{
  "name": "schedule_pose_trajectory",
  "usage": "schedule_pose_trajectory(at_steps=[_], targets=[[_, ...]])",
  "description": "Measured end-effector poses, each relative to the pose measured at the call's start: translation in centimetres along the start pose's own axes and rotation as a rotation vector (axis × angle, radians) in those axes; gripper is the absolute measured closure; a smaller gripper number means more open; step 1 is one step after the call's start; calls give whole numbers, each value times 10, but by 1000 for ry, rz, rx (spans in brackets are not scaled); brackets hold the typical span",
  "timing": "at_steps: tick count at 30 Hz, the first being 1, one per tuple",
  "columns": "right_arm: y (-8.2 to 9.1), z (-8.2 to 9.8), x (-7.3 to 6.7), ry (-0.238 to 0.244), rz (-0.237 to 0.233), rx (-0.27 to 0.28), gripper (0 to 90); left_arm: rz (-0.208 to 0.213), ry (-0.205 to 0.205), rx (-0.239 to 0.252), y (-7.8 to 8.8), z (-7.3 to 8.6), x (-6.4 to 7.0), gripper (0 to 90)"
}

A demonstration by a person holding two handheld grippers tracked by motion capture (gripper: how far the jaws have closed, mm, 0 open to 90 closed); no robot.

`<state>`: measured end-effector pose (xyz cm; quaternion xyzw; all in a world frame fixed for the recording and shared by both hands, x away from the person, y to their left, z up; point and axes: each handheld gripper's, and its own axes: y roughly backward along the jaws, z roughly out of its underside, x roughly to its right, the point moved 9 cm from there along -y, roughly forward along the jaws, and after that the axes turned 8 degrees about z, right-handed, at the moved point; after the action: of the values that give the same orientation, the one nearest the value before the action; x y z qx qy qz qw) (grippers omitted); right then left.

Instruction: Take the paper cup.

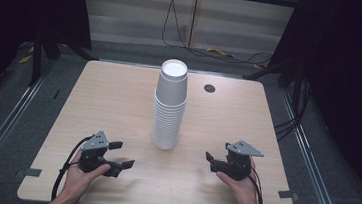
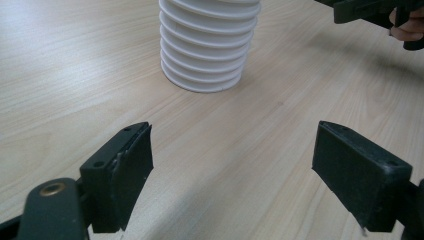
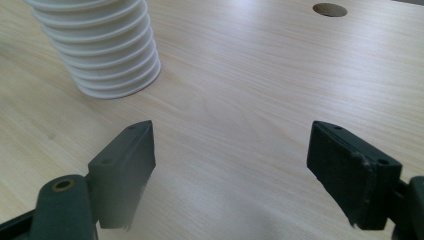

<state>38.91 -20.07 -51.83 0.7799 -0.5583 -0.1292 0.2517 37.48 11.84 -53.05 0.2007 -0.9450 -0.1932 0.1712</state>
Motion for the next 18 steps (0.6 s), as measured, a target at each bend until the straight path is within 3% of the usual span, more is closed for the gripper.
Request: schedule_pose_trajectory(at_steps=[4,5,11,18], targets=[[2,-2,2,-1,-4,5,188,-6,-7,-1,0,-1,0,163],[4,-4,5,-22,-13,12,181,-1,-3,0,-1,-1,0,163],[7,-7,7,-47,-44,21,181,6,5,-6,-4,-2,-1,163],[9,-17,-7,-44,-119,35,180,11,-9,-20,-5,0,1,163]])
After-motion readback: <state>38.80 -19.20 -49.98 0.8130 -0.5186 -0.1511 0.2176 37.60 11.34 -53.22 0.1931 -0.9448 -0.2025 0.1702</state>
